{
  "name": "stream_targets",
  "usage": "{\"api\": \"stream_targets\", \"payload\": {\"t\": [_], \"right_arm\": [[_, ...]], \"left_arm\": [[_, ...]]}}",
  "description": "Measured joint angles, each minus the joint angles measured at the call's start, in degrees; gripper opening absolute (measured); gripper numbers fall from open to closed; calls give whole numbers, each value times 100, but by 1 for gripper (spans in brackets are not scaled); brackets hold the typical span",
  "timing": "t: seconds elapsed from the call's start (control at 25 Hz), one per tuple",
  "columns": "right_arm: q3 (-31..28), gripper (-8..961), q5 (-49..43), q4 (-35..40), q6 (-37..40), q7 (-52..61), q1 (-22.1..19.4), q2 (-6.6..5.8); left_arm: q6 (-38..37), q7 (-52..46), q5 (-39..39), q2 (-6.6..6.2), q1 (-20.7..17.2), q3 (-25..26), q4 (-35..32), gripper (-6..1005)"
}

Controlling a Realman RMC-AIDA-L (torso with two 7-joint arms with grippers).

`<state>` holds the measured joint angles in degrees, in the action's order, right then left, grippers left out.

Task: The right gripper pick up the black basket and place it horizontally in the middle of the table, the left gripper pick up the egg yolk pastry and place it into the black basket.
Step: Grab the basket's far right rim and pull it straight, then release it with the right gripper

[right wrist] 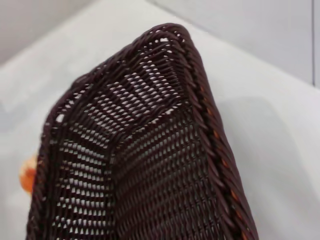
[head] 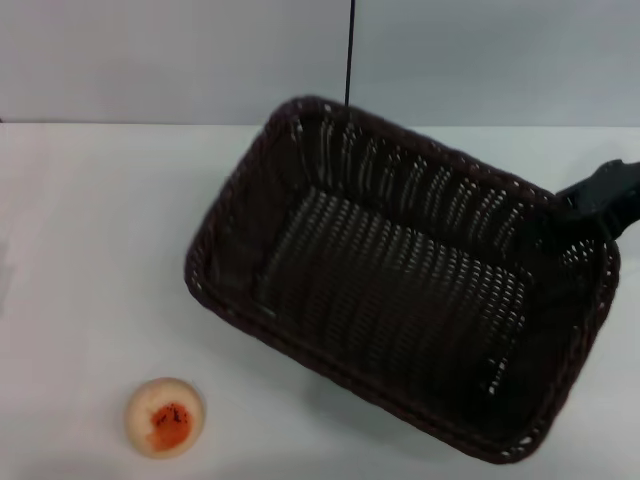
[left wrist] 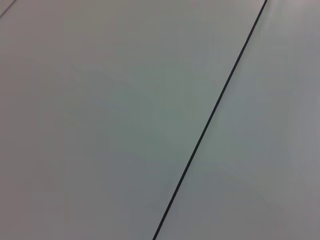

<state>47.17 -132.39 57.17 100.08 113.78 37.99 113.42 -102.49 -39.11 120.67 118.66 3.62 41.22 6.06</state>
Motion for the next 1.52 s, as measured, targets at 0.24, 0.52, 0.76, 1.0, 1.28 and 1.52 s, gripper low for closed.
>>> {"api": "stream_targets", "payload": {"t": [0.24, 0.52, 0.76, 1.0, 1.28, 1.52], "right_arm": [[-125, 168, 700, -142, -10, -284, -71, -2], [-83, 169, 866, -134, 100, -679, 100, -206], [34, 169, 685, 233, 645, -1305, 392, -439], [483, 169, 573, 628, 641, -1611, 477, -381], [644, 168, 169, 598, 255, -1814, 511, -43], [653, 168, -4, 429, 108, -1920, 617, 44]], "left_arm": [[-31, -6, 0, 0, -17, 6, 0, 816], [-44, -62, 0, -13, -20, 15, -3, 816], [-36, -72, 0, -19, -23, 17, -15, 816], [-16, -79, 0, -15, -28, -15, -20, 816], [62, -80, 42, 0, -28, -37, -20, 815], [83, -166, 69, 0, -16, -60, -4, 815]]}}
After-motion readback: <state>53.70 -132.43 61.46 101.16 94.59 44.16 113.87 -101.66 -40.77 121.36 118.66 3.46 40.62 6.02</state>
